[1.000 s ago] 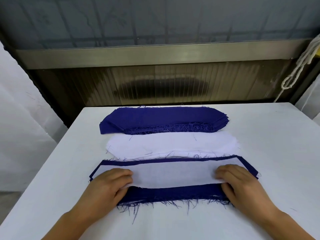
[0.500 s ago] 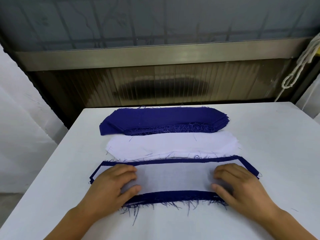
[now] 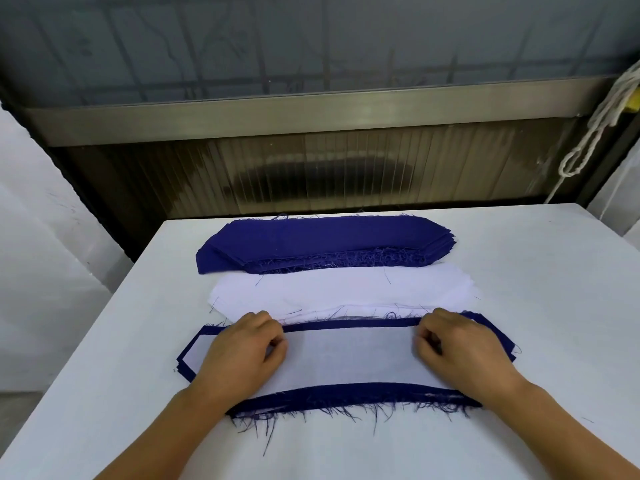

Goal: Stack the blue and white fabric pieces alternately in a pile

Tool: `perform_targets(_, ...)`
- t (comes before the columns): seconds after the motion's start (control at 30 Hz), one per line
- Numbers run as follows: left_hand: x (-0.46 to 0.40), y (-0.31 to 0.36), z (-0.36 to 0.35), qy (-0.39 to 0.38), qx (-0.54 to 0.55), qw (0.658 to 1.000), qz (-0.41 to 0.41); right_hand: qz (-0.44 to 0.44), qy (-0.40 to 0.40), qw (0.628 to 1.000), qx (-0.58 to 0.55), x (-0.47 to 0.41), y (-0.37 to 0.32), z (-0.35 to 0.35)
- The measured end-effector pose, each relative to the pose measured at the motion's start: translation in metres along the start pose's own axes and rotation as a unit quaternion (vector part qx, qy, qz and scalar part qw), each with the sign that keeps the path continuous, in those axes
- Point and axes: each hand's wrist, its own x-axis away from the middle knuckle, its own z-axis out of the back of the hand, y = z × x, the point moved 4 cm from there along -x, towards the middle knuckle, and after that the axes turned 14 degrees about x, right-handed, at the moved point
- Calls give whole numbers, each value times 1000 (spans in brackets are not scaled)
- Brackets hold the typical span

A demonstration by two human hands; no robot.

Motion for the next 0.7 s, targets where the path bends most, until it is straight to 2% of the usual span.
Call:
perform_targets(0.13,-15,-8,6,27,-32,999,32,-47,-8,998,45,-18,10,-1)
perform_targets(0.23,-35,-8,1,39,-21,999,20,-25,14,999,21,-40,7,-1)
perform_targets(0.43,-53,-15,-23,7,35,999,11,13,-13,998,-53,-62,-6,-21)
perform_targets(0.7,-46,-11,-22,62,20,997,-40,35,78,995,-55,-55,-5,-24)
